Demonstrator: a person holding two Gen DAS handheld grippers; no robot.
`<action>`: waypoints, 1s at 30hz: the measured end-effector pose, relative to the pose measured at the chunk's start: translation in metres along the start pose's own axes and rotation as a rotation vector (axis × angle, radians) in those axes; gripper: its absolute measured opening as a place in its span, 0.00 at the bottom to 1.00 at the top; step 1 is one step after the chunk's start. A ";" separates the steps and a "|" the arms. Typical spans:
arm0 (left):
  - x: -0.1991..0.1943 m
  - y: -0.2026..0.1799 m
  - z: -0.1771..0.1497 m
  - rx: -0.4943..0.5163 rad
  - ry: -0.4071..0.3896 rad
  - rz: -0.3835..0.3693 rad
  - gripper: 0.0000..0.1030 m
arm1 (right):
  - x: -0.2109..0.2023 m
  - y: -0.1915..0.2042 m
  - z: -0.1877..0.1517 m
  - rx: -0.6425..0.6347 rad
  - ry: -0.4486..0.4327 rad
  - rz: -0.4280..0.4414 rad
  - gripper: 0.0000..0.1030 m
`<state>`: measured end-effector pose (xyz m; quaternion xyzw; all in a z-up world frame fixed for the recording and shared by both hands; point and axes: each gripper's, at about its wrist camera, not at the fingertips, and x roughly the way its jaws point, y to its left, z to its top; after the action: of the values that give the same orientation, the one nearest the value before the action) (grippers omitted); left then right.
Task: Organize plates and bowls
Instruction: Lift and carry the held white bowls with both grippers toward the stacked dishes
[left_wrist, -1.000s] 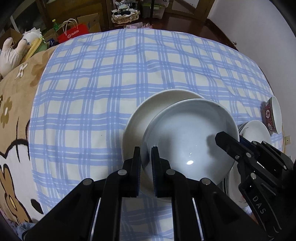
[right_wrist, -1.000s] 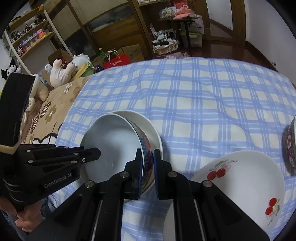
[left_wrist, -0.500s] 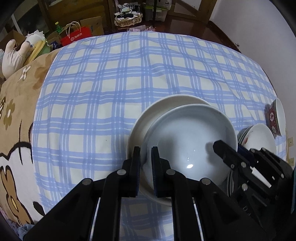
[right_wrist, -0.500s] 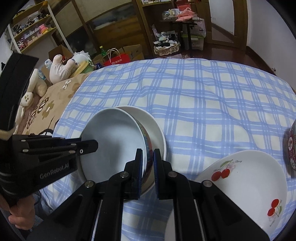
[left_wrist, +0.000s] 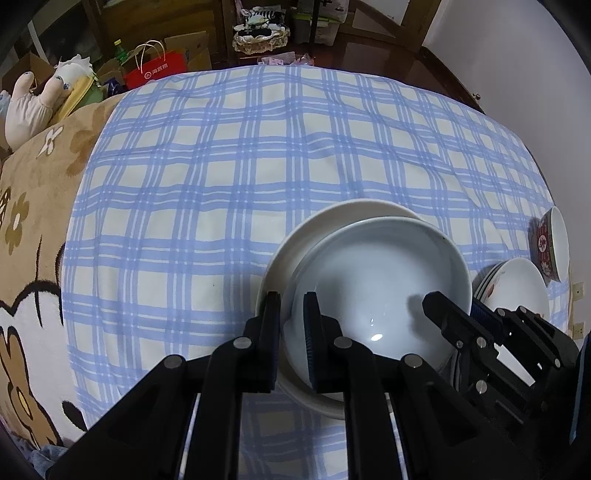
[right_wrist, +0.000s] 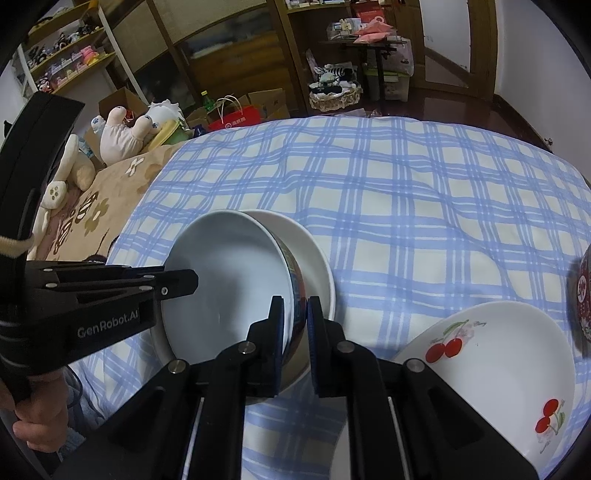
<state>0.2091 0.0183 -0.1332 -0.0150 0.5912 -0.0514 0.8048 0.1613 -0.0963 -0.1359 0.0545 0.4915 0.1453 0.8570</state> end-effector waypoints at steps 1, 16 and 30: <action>0.000 0.000 0.000 -0.004 0.000 -0.001 0.12 | 0.000 0.000 0.000 0.000 0.000 0.001 0.13; -0.001 -0.004 0.001 0.057 -0.006 0.024 0.12 | 0.000 0.000 -0.001 0.001 0.007 -0.007 0.13; -0.007 -0.002 0.002 0.054 -0.030 0.007 0.12 | 0.000 -0.001 -0.001 -0.011 0.016 -0.002 0.13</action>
<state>0.2087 0.0172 -0.1259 0.0081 0.5773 -0.0645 0.8139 0.1608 -0.0970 -0.1366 0.0482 0.4975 0.1477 0.8535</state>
